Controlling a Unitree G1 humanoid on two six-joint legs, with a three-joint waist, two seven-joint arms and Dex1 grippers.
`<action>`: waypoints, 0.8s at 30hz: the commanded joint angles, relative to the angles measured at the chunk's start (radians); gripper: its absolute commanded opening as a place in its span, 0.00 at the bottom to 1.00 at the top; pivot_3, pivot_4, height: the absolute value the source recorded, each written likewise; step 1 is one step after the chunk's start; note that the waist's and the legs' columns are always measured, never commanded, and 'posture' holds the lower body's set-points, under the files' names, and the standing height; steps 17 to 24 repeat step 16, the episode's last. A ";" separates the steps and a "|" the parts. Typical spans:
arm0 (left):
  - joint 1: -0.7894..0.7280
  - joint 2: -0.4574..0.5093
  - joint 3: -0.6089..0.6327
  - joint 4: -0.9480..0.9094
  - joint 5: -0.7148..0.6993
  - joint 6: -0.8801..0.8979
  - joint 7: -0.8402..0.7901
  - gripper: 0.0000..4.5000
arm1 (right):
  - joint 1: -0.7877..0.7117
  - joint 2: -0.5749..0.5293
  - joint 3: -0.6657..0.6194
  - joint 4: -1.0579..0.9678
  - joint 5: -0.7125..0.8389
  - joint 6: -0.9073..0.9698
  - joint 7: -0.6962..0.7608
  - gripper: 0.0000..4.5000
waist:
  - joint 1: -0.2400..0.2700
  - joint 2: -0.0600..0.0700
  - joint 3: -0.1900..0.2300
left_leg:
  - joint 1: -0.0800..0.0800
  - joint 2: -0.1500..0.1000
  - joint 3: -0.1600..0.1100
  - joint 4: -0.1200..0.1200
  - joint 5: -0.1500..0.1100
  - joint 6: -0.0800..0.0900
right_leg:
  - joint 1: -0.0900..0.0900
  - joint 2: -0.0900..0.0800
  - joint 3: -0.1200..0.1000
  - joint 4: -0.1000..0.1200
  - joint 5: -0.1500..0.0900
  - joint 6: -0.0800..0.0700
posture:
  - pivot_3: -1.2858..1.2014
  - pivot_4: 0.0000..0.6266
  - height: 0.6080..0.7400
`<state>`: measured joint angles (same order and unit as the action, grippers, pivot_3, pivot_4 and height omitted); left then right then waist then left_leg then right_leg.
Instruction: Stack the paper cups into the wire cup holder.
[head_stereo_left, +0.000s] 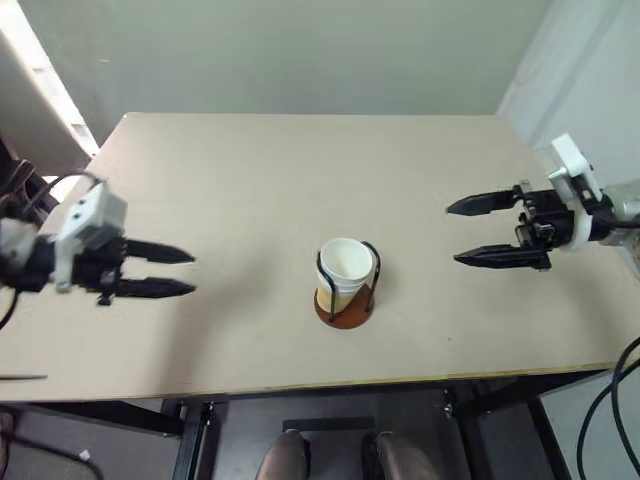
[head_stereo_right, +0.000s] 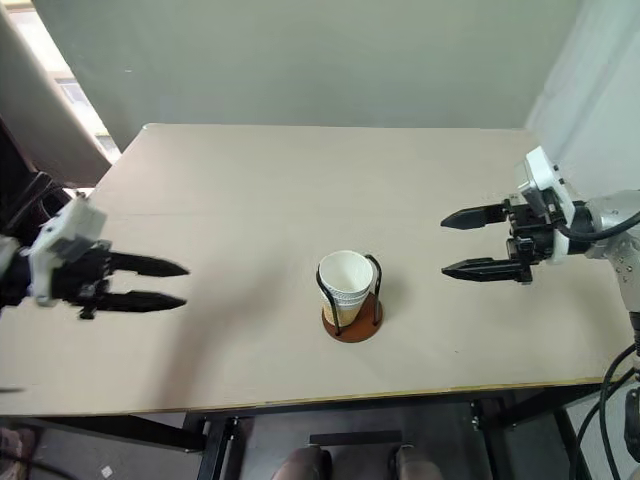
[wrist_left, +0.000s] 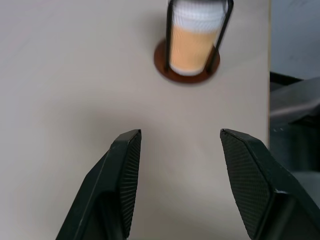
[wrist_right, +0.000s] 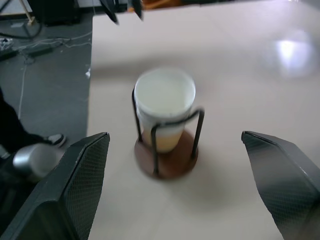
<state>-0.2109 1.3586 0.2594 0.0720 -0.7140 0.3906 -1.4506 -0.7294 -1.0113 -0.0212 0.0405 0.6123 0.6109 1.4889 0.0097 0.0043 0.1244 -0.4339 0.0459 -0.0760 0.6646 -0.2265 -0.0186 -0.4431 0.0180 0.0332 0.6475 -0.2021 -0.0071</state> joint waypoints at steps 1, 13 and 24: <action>0.104 -0.017 0.243 -0.134 0.004 0.086 0.025 0.59 | -0.016 -0.037 -0.050 0.013 0.009 -0.002 0.029 0.98 | 0.001 0.000 0.000 | 0.000 0.000 0.000 0.000 0.000 0.000 | 0.000 0.000 0.000 0.001 -0.002 -0.004 | 0.52 0.24 1.00; 0.165 -0.077 0.347 -0.242 0.041 0.167 0.085 0.59 | -0.055 0.007 -0.017 0.046 -0.012 -0.007 0.026 0.98 | -0.005 0.000 -0.001 | 0.016 0.001 0.000 -0.003 -0.003 -0.002 | 0.010 0.001 0.001 0.006 -0.001 -0.012 | 0.52 0.24 1.00; 0.151 -0.076 0.336 -0.231 0.048 0.166 0.083 0.59 | -0.062 0.015 -0.014 0.054 -0.018 -0.009 0.027 0.98 | -0.005 0.000 -0.001 | 0.016 0.001 -0.001 -0.003 -0.003 -0.003 | 0.010 0.001 0.001 0.006 -0.002 -0.013 | 0.52 0.24 1.00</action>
